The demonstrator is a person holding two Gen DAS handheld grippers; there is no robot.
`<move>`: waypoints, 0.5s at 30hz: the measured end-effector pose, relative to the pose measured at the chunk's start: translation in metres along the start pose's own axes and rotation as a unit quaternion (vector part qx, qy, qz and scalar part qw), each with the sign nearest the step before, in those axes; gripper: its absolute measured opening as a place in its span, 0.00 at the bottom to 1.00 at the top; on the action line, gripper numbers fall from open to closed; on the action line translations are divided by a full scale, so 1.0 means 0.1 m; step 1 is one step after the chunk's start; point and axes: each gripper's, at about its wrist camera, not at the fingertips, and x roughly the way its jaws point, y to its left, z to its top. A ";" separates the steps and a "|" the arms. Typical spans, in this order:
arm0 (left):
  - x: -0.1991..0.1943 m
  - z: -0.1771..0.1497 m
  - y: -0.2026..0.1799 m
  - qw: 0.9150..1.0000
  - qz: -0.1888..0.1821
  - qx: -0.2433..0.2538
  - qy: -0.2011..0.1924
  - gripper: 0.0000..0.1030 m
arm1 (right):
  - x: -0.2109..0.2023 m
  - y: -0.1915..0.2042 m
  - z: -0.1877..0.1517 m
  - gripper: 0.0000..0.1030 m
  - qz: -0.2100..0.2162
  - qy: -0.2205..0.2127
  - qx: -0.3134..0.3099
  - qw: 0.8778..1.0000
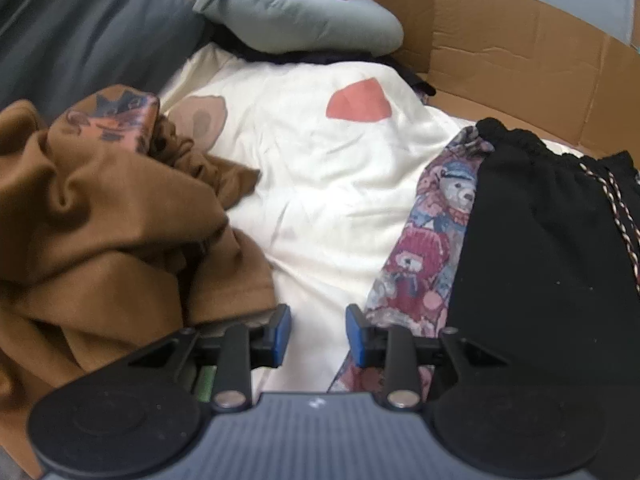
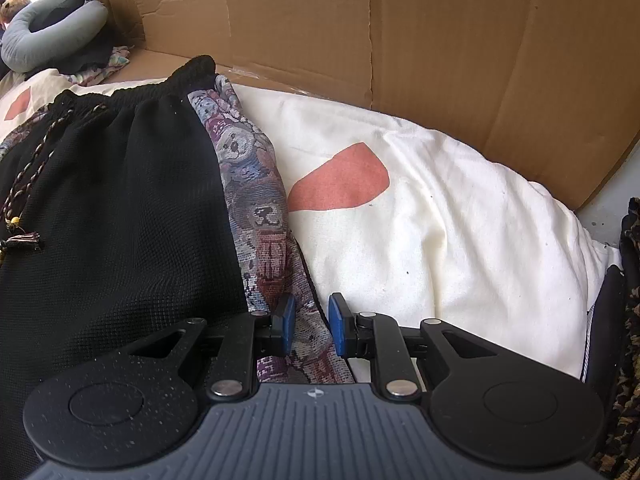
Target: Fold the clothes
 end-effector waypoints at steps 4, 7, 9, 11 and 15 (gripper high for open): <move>-0.04 -0.03 -0.09 1.000 -0.005 0.016 -0.013 0.31 | 0.00 0.00 -0.01 0.24 0.000 -0.002 0.001 1.000; -0.05 -0.04 -0.11 1.000 -0.005 0.017 -0.016 0.31 | 0.00 0.01 -0.02 0.24 -0.002 -0.004 0.001 1.000; -0.05 -0.04 -0.12 1.000 -0.006 0.016 -0.016 0.31 | 0.00 0.00 -0.02 0.24 -0.002 -0.004 0.000 1.000; -0.05 -0.04 -0.13 1.000 -0.007 0.016 -0.016 0.30 | 0.00 0.00 -0.02 0.24 -0.001 -0.004 0.000 1.000; -0.05 -0.05 -0.15 1.000 -0.008 0.015 -0.016 0.30 | 0.01 -0.01 -0.02 0.24 0.001 -0.006 0.001 1.000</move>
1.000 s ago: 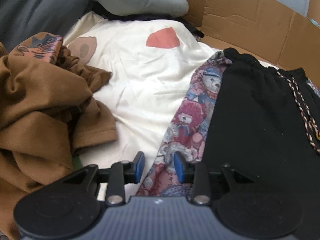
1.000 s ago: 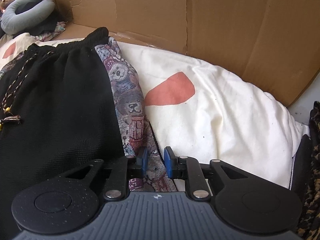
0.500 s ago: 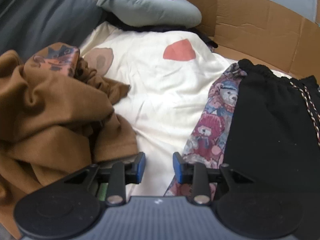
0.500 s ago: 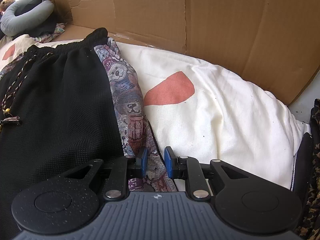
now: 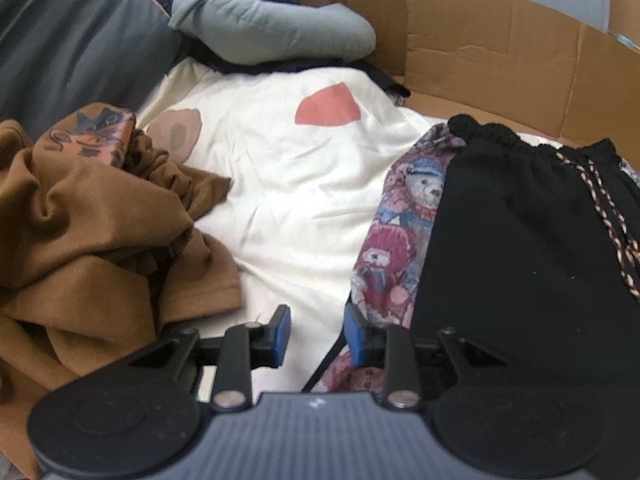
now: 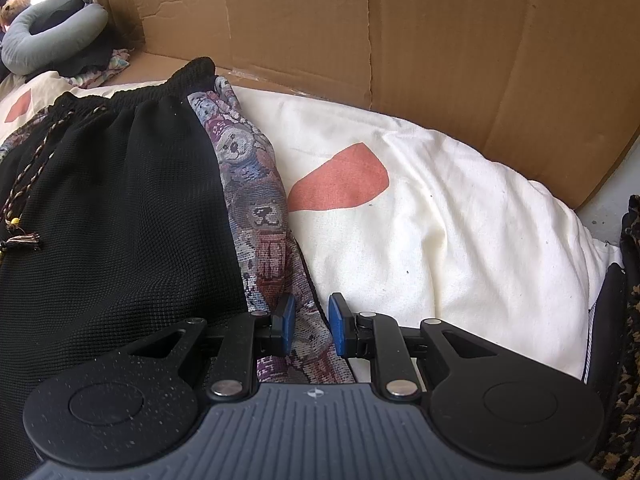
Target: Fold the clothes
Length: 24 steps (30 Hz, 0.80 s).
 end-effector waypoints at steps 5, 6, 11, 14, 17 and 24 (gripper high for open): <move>0.00 -0.01 -0.02 1.000 -0.001 -0.001 0.000 0.30 | 0.00 0.00 0.00 0.24 0.000 -0.001 0.000 1.000; -0.01 -0.01 -0.02 1.000 -0.002 -0.001 0.001 0.30 | 0.00 0.00 0.00 0.24 0.000 -0.001 0.000 1.000; -0.05 -0.05 0.00 1.000 -0.004 -0.005 -0.002 0.30 | 0.00 0.00 0.00 0.24 0.000 -0.002 0.000 1.000; -0.06 -0.07 0.01 1.000 -0.007 -0.005 -0.001 0.30 | 0.00 0.00 -0.01 0.24 0.001 -0.002 0.000 1.000; -0.07 -0.08 0.03 1.000 -0.010 -0.006 -0.002 0.30 | 0.00 -0.01 -0.01 0.24 0.001 -0.002 0.000 1.000; -0.12 -0.13 0.03 1.000 -0.016 -0.001 -0.006 0.30 | 0.00 0.00 -0.01 0.24 0.001 -0.004 -0.001 1.000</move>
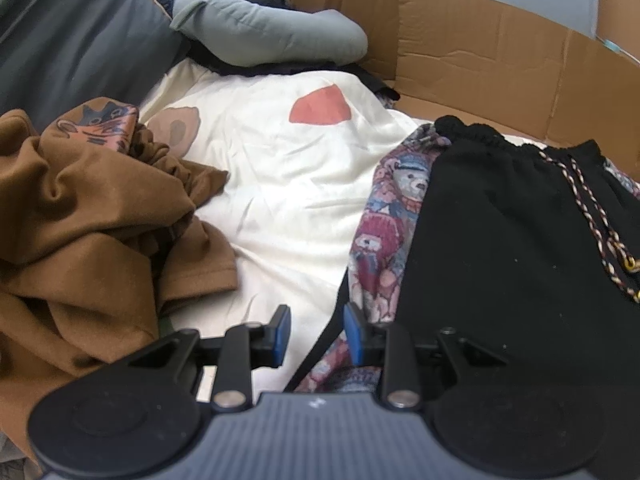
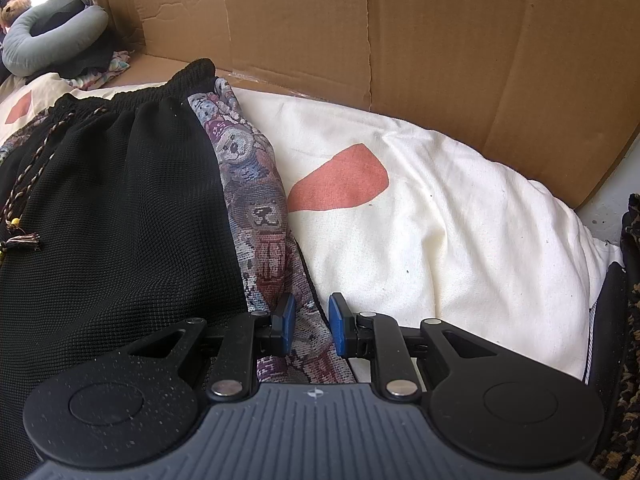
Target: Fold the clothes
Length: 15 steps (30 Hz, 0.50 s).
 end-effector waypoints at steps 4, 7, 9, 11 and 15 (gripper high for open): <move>0.01 -0.04 -0.05 1.000 0.002 0.022 0.002 0.30 | 0.00 0.00 0.00 0.24 0.001 0.000 -0.001 1.000; 0.03 -0.06 -0.10 0.999 0.005 0.043 0.004 0.30 | 0.00 -0.01 0.00 0.24 0.000 -0.001 -0.001 1.000; 0.04 -0.08 -0.14 0.998 0.004 0.058 0.006 0.26 | 0.00 0.00 0.00 0.24 0.000 -0.001 -0.001 1.000; 0.06 -0.10 -0.18 0.997 0.000 0.072 0.007 0.21 | 0.00 0.00 0.00 0.24 0.000 -0.001 -0.002 1.000; 0.05 -0.11 -0.24 0.996 0.002 0.094 0.003 0.16 | 0.00 -0.01 0.00 0.24 0.001 -0.001 -0.001 1.000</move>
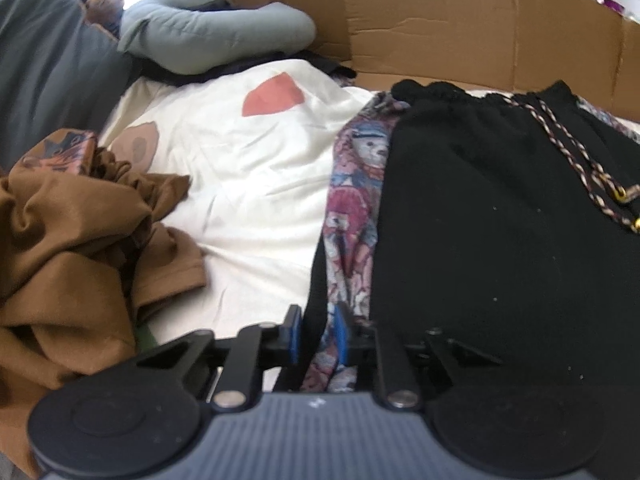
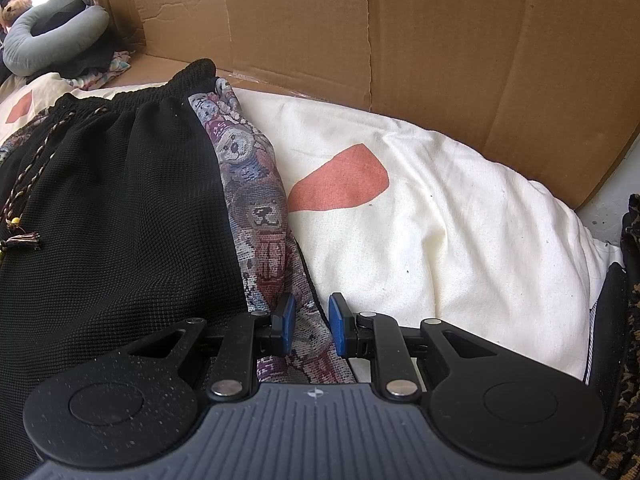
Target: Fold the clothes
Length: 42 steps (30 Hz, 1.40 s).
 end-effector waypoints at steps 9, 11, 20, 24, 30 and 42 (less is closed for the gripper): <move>-0.03 -0.01 -0.05 0.999 0.002 0.031 -0.013 0.17 | 0.00 0.01 -0.01 0.24 0.000 -0.001 -0.002 1.000; -0.03 -0.01 -0.07 0.999 0.003 0.044 -0.013 0.17 | 0.00 0.01 -0.01 0.24 -0.001 -0.001 -0.003 1.000; 0.02 -0.04 -0.10 0.998 -0.004 0.056 -0.008 0.11 | 0.01 0.01 0.00 0.24 0.000 -0.001 -0.004 1.000; 0.04 -0.04 -0.05 0.999 -0.017 0.038 -0.003 0.09 | 0.01 0.01 0.00 0.24 0.000 -0.001 -0.004 1.000; -0.01 0.01 -0.01 0.999 -0.001 0.032 -0.002 0.01 | -0.01 0.00 0.01 0.24 0.002 -0.001 -0.002 1.000; 0.09 0.05 0.17 0.999 0.035 0.012 0.013 0.02 | -0.06 0.01 0.05 0.01 -0.023 -0.004 -0.036 0.999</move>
